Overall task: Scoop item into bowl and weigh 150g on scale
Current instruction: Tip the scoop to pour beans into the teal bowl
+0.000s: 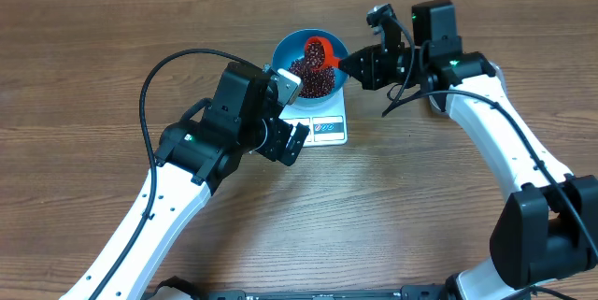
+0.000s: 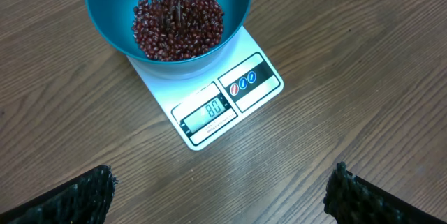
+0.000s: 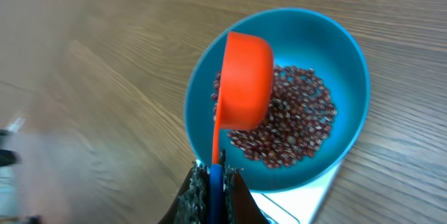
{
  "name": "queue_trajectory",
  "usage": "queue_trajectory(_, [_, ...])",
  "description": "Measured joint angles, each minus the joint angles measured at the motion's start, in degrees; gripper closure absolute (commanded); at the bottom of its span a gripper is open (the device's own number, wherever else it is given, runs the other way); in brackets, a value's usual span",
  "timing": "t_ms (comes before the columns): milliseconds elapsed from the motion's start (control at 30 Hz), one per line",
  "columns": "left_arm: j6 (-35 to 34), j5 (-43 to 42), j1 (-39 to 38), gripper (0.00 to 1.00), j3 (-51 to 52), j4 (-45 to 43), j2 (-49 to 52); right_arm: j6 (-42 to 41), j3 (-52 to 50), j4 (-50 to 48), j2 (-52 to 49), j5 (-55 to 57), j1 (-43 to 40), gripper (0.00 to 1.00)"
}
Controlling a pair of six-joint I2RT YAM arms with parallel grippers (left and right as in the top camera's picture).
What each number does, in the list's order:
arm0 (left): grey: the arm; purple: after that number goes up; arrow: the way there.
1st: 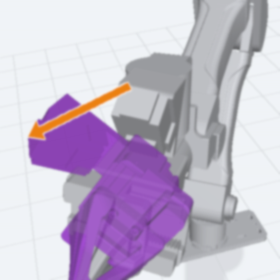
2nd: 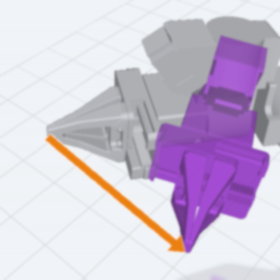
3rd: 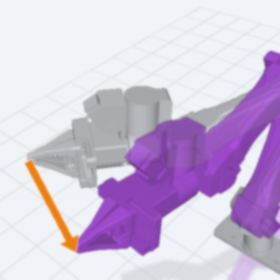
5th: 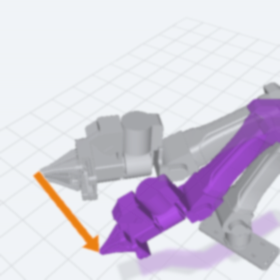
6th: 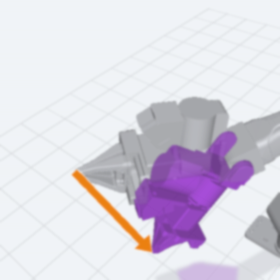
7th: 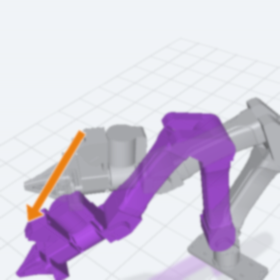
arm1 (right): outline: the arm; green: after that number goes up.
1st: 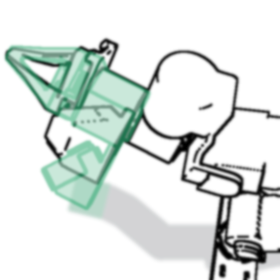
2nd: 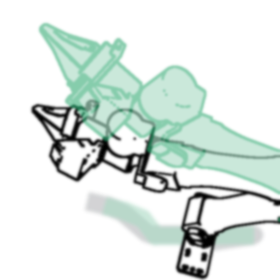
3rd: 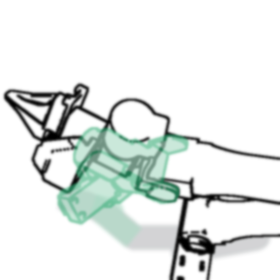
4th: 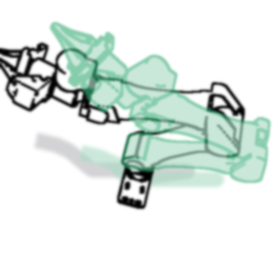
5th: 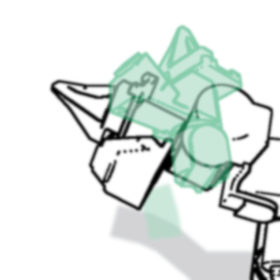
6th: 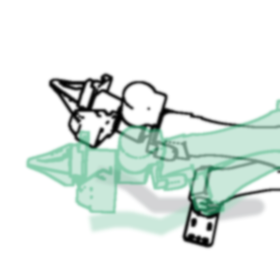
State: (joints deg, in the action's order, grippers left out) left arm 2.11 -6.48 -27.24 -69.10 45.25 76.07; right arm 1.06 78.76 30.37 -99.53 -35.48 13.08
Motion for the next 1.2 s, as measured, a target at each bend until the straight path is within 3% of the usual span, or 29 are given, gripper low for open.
queue_trajectory(333, [0.0,0.0,0.0,0.0,0.0,0.0,0.0,1.92,0.0,0.87,0.04,9.35,3.13,0.96])
queue_trajectory(1200, [0.0,0.0,0.0,0.0,0.0,0.0,0.0,1.92,0.0,0.9,0.04,10.25,3.13,0.96])
